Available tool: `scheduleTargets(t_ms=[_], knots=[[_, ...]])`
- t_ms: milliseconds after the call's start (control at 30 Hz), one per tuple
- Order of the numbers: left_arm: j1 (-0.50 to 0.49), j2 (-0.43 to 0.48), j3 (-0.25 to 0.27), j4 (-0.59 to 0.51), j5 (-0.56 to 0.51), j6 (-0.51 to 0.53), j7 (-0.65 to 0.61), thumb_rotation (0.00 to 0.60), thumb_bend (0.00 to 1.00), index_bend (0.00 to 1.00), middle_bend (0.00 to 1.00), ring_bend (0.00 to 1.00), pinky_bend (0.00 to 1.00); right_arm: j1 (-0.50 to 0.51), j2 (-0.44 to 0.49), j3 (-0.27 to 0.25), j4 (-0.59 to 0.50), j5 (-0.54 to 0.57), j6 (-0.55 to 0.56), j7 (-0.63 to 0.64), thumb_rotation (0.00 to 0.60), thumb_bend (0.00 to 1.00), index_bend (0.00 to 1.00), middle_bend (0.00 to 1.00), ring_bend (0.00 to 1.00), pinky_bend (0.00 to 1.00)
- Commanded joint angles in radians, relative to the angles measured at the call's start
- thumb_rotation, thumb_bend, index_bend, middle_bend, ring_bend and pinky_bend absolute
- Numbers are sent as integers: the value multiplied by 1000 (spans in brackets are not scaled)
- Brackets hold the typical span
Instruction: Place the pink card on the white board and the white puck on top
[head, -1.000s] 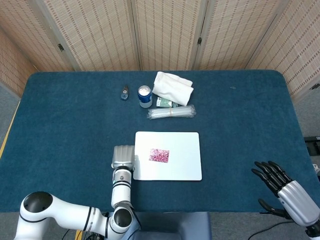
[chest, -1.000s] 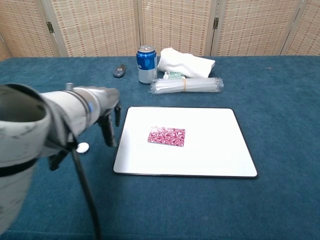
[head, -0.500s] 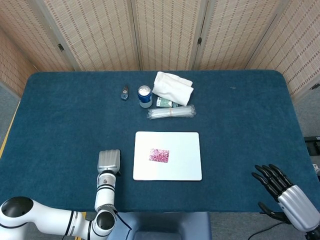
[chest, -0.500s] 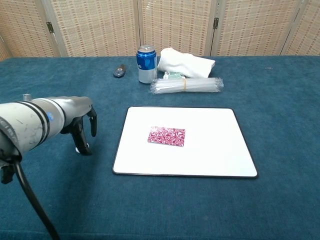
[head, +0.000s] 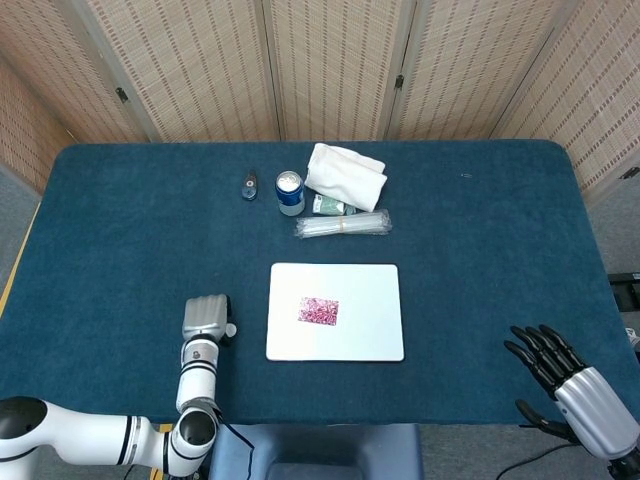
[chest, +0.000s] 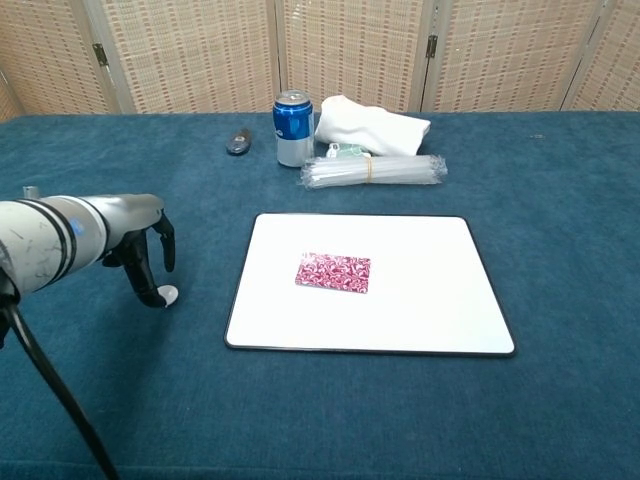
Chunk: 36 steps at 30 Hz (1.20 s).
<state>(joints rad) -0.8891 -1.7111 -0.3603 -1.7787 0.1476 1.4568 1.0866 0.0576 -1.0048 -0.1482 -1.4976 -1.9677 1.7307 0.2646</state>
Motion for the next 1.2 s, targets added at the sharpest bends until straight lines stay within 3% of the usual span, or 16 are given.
scheduleTargets(t_ms=[33,733,1200], knots=[[5,7,5,8,-6,-17,-7,600,253,450,1000,885,986,2,0,1,-3,3,-4,-3,600,247,0,0,0,0],[10,5,33,64,-4,-80,-46,600,253,471,1000,885,986,3,1,5,-12,14,-16,-11,600,247,0,0,0,0],[10,10,40,88,16,-127,-84,600,253,554,1000,886,986,5,3,10,-20,27,-24,-12,600,247,0,0,0,0]])
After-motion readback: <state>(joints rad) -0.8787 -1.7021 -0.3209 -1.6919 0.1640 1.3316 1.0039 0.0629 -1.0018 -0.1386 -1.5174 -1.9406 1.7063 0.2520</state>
